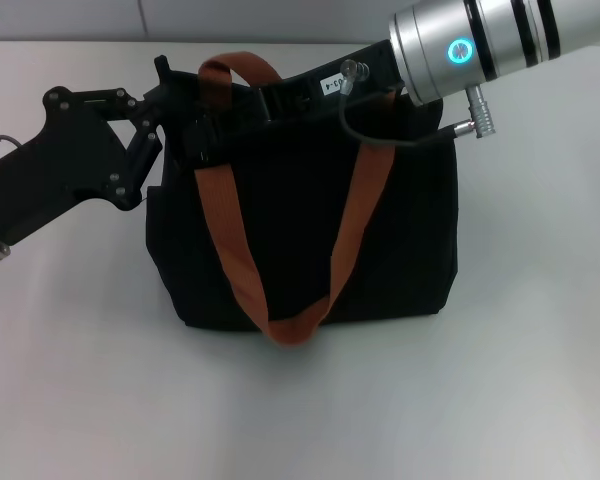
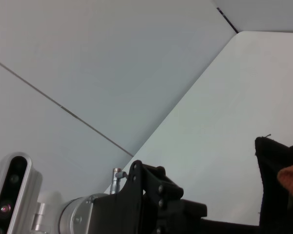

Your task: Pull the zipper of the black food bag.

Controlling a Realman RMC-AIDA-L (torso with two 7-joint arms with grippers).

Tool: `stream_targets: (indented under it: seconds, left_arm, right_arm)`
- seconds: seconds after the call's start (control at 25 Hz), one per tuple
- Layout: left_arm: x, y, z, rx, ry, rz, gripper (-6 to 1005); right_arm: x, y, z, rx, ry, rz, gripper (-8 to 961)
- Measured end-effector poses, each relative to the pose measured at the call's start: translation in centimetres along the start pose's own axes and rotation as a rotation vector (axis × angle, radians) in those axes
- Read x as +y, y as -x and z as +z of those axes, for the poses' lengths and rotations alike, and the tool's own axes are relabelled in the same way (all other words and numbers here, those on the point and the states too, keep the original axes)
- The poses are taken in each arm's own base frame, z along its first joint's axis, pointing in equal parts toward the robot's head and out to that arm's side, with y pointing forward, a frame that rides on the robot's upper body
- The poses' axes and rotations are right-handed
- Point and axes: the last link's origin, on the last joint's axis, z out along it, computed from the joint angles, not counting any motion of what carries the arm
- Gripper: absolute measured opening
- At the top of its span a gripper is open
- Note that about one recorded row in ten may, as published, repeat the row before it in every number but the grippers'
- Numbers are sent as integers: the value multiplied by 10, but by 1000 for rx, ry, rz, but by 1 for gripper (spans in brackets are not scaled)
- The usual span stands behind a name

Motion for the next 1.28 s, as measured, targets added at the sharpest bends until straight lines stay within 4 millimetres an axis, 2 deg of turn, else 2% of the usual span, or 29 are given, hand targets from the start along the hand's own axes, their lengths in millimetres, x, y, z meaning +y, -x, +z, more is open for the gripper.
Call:
stream_targets:
  seconds: [0.16,0.6,0.68,1.28]
  left_arm:
    - [1,-1,1,7,8,0,23]
    - [0,-1,2,9,4,0,23]
    - [0,-1,2,8,4,-1,23]
    - [4,0,1,12,6,-19,23]
  right_arm:
    - [0,1,2,1,-11,-9,355]
    - [3,2,4,6,-12,-32,347]
    - [2,2,4,5,-16,-33,291]
    - [-3,3,6,2,-54,-42,157]
